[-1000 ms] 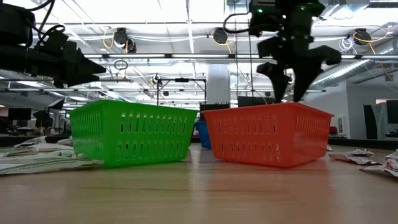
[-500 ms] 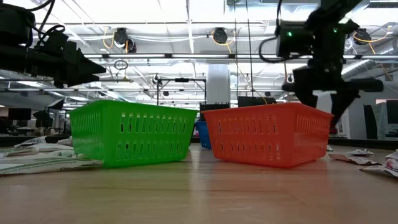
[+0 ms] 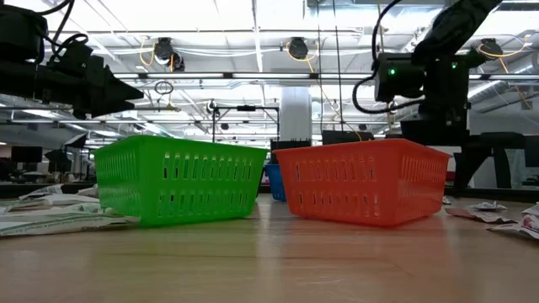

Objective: Pick & Place First Aid Supplies
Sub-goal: Put the orange ointment pack into the orange bin

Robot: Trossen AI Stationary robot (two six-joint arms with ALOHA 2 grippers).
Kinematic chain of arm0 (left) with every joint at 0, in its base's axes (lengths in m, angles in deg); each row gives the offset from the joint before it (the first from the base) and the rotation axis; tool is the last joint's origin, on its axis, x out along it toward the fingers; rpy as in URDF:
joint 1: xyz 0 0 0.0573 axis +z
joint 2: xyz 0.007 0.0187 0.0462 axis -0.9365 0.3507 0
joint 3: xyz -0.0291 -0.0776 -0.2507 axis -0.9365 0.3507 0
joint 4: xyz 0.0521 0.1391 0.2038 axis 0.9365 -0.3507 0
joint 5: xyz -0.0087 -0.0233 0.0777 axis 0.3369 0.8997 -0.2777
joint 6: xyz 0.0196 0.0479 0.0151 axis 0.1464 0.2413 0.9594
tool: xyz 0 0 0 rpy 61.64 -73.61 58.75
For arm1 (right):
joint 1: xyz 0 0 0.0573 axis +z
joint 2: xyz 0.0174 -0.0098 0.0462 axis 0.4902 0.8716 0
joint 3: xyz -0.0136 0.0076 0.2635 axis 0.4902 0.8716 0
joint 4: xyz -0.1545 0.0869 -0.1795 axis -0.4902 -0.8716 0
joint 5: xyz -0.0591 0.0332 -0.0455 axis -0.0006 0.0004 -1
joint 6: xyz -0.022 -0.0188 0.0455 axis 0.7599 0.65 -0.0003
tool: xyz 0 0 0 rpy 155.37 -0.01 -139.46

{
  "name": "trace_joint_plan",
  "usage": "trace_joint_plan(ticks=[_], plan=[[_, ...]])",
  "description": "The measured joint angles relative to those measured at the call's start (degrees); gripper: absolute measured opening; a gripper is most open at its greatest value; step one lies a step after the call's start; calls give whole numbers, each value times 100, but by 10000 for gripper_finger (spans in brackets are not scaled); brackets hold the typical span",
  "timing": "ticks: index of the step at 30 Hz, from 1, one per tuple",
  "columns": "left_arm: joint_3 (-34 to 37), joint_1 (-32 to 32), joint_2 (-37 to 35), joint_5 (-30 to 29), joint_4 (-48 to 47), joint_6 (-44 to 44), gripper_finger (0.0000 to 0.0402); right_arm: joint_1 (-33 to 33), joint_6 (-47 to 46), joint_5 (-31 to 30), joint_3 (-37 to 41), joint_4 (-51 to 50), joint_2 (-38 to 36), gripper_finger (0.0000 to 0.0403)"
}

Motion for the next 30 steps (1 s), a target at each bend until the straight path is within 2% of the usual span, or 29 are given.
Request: trace_joint_plan(ticks=[5, 8, 14, 17, 19, 30], plan=[[0, -1, 0, 0, -2, 0, 324, 0, -6, 8, -11, 88, 311, 211], [0, 1, 0, 0, -2, 0, 324, 2, -4, 13, -22, 125, 411, 193], [-1, -1, 0, 0, -3, 0, 324, -2, -2, 387, -18, 70, 477, 94], [0, 1, 0, 0, -2, 0, 324, 0, -52, 445, -13, 22, 477, 35], [0, 0, 0, 0, -3, 0, 324, 0, -277, 442, -15, -12, 482, 11], [0, 1, 0, 0, -4, 0, 324, 0, -1704, 462, -319, -935, 27, 4]])
